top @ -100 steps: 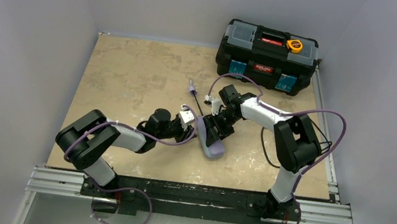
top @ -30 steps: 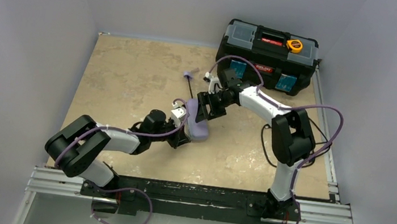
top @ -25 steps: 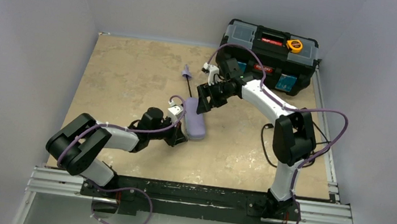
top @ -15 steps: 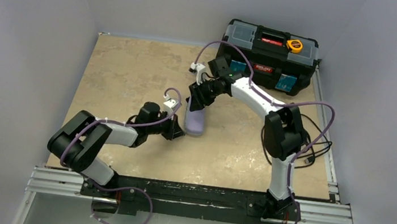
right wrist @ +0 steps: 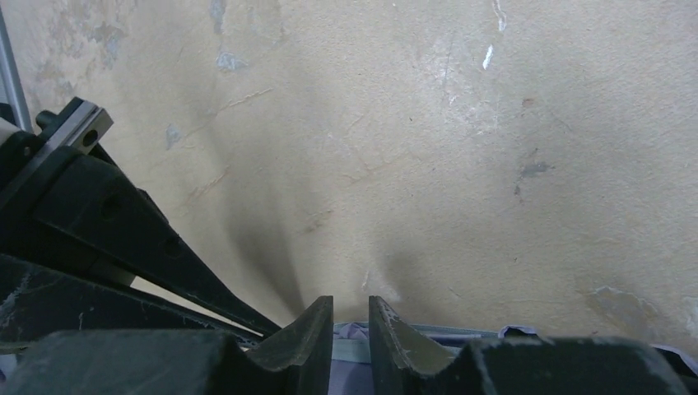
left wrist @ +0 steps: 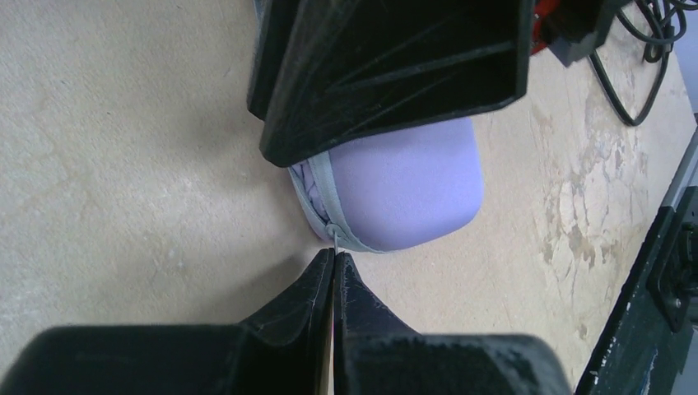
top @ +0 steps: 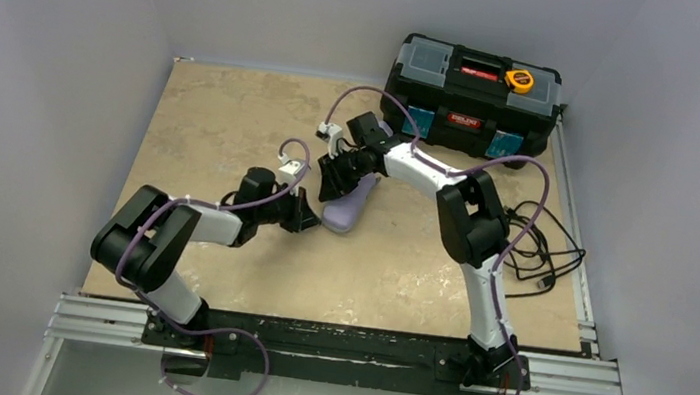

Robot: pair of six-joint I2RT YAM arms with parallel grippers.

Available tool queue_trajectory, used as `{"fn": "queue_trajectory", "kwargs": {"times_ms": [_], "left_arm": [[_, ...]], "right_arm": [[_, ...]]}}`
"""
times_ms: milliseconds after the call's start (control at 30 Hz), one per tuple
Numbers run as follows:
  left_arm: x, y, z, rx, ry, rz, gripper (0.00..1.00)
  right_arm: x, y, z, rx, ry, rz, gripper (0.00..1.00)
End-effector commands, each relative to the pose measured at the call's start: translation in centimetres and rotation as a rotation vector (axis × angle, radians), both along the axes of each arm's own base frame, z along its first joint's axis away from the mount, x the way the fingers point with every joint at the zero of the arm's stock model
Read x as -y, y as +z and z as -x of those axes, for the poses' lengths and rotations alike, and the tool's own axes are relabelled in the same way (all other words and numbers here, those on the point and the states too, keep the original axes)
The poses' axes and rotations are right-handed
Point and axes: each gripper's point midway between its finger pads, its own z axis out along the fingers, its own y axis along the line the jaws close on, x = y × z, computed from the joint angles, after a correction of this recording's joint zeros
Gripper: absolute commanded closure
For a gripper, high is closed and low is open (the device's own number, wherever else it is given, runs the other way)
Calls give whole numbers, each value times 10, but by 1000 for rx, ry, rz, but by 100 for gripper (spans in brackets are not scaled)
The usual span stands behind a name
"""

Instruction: Open the umbrella

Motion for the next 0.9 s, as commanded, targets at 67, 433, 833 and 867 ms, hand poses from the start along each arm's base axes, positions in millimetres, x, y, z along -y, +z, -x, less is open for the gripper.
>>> {"fn": "queue_trajectory", "kwargs": {"times_ms": [67, 433, 833, 867], "left_arm": [[11, 9, 18, -5, -9, 49, 100], [1, 7, -6, 22, 52, 8, 100], [5, 10, -17, 37, 33, 13, 100], [5, 9, -17, 38, 29, 11, 100]], "right_arm": [[36, -35, -15, -18, -117, 99, 76], [51, 75, -12, 150, 104, 98, 39], [62, 34, -17, 219, 12, 298, 39], [55, 30, -15, 220, 13, 305, 39]]}}
